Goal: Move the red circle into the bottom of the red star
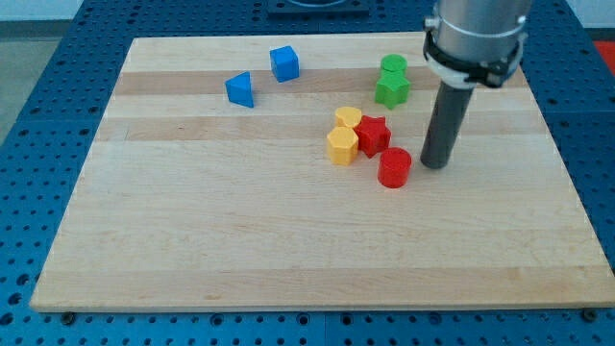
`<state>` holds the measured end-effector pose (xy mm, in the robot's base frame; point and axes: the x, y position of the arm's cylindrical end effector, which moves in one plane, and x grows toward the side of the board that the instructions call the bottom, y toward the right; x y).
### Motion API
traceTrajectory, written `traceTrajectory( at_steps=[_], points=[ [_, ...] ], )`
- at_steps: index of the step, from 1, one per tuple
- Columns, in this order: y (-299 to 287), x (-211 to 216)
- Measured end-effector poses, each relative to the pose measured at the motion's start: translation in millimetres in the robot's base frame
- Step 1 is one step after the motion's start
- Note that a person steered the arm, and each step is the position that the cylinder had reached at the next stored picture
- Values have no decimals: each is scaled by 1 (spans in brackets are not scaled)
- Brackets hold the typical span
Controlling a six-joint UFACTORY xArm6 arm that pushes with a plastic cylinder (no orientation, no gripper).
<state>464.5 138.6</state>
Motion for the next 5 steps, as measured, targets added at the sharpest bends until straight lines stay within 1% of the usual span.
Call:
traceTrajectory(
  at_steps=[1,2,3,4,5],
  points=[
    [-10,28],
    [-44,28],
    [-53,28],
    [-51,28],
    [-34,27]
  ],
)
